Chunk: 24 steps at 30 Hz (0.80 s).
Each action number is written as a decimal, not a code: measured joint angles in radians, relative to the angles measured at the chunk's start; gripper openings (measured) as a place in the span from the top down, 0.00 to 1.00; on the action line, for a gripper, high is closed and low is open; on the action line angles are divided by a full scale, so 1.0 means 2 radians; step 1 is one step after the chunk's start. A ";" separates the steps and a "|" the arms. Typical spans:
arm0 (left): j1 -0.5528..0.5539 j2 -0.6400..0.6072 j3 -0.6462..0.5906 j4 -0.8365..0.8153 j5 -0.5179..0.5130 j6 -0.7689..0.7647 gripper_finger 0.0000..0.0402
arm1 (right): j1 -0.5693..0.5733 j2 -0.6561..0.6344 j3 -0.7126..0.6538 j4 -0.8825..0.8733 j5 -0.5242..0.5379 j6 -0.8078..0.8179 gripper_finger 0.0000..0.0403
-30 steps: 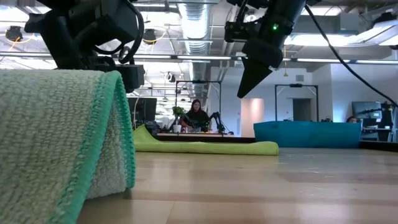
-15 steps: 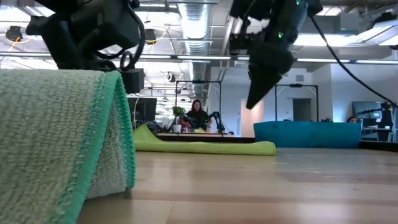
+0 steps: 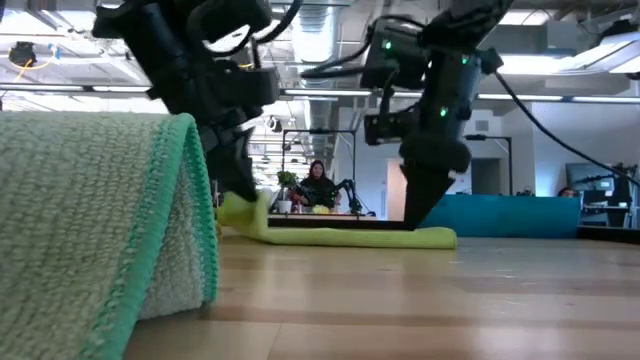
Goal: Fold microfiber towels
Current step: Fold the light green microfiber towel
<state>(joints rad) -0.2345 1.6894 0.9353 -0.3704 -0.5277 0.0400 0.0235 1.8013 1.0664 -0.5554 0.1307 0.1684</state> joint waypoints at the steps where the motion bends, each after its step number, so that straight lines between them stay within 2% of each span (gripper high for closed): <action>1: 0.003 0.000 0.000 0.013 0.006 0.014 1.00 | 0.000 0.007 0.000 0.005 0.000 0.000 0.48; 10: 0.042 0.000 0.000 0.115 0.055 0.123 1.00 | 0.000 0.030 0.003 0.011 0.000 0.000 0.51; 16: 0.068 -0.001 0.000 0.172 0.108 0.172 1.00 | 0.000 0.028 0.001 0.015 -0.001 -0.001 0.52; 24: 0.088 -0.001 0.000 0.220 0.140 0.231 1.00 | -0.006 0.021 0.000 0.018 -0.001 -0.008 0.52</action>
<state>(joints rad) -0.0584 1.6878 0.9360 0.0700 -0.2468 0.5029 0.0113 1.8424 1.0672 -0.5200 0.1286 0.1528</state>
